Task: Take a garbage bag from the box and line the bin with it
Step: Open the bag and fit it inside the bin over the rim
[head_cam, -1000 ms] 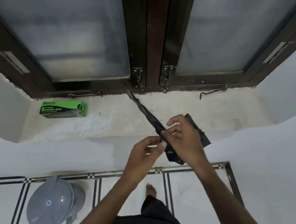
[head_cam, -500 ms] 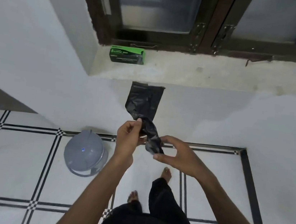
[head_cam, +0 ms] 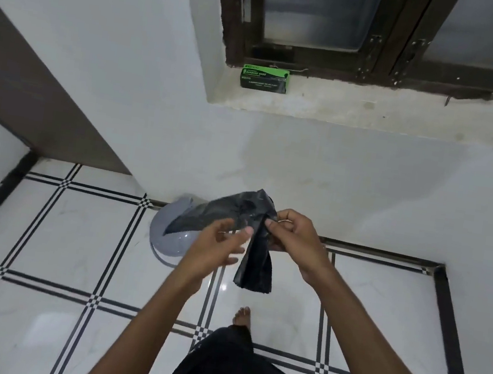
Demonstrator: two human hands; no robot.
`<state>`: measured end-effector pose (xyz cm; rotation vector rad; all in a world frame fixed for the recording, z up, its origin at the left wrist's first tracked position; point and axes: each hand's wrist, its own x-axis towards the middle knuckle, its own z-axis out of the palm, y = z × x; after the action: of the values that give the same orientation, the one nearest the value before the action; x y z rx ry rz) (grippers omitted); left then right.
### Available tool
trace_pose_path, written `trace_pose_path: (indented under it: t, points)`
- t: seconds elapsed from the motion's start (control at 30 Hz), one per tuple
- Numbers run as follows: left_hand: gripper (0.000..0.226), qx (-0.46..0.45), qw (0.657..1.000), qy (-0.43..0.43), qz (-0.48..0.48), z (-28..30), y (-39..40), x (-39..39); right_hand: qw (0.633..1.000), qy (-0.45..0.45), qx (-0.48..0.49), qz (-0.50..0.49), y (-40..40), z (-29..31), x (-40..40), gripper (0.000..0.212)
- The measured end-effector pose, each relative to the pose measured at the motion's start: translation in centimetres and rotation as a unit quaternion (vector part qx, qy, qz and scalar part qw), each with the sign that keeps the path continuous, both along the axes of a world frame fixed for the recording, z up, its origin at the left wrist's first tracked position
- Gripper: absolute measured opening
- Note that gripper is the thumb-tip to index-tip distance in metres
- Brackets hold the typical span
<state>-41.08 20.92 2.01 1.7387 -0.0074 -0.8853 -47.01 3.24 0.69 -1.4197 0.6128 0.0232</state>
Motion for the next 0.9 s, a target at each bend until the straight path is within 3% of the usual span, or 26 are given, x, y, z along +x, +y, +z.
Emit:
trace_pose_path:
  t: [0.07,0.13,0.3,0.43,0.5,0.57,0.63,0.77,0.8,0.9]
  points:
    - [0.027,0.04,0.997,-0.054,-0.041,-0.3,1.2,-2.7,1.0,0.001,0.008,0.003,1.2,-0.5,-0.7,0.017]
    - [0.011,0.058,0.994,-0.093,-0.004,-0.4,2.2,-4.4,1.0,0.001,0.002,0.02,2.3,-1.0,-1.3,0.015]
    - [0.016,0.029,0.985,-0.065,0.154,0.2,6.4,-4.7,0.998,0.026,0.049,-0.039,2.7,-1.9,-3.4,0.017]
    - [0.023,0.014,0.985,-0.046,0.165,0.1,7.0,-5.1,0.991,0.066,0.091,-0.066,3.5,-2.7,-4.6,0.007]
    - [0.023,-0.003,0.983,-0.032,0.182,0.1,6.7,-5.4,0.993,0.091,-0.013,-0.076,4.7,-3.2,-4.8,0.015]
    - [0.023,-0.019,0.979,-0.028,0.199,0.0,6.7,-5.2,0.986,0.048,-0.146,-0.067,5.8,-2.8,-5.2,0.028]
    - [0.025,-0.042,0.979,-0.022,0.2,0.0,7.3,-4.7,0.985,-0.044,-0.164,-0.018,7.2,-1.1,-5.4,0.023]
    - [0.028,-0.087,0.98,0.003,0.179,0.2,8.7,-3.7,0.937,-0.102,-0.22,0.25,10.5,0.6,-5.3,0.033]
    - [0.028,-0.088,0.981,0.005,0.175,0.2,9.3,-3.2,0.929,-0.102,-0.228,0.274,11.5,0.4,-4.9,0.035]
    - [0.027,-0.096,0.977,0.014,0.192,-0.1,11.6,-1.7,0.954,-0.083,-0.177,0.229,13.8,-0.5,-3.6,0.03]
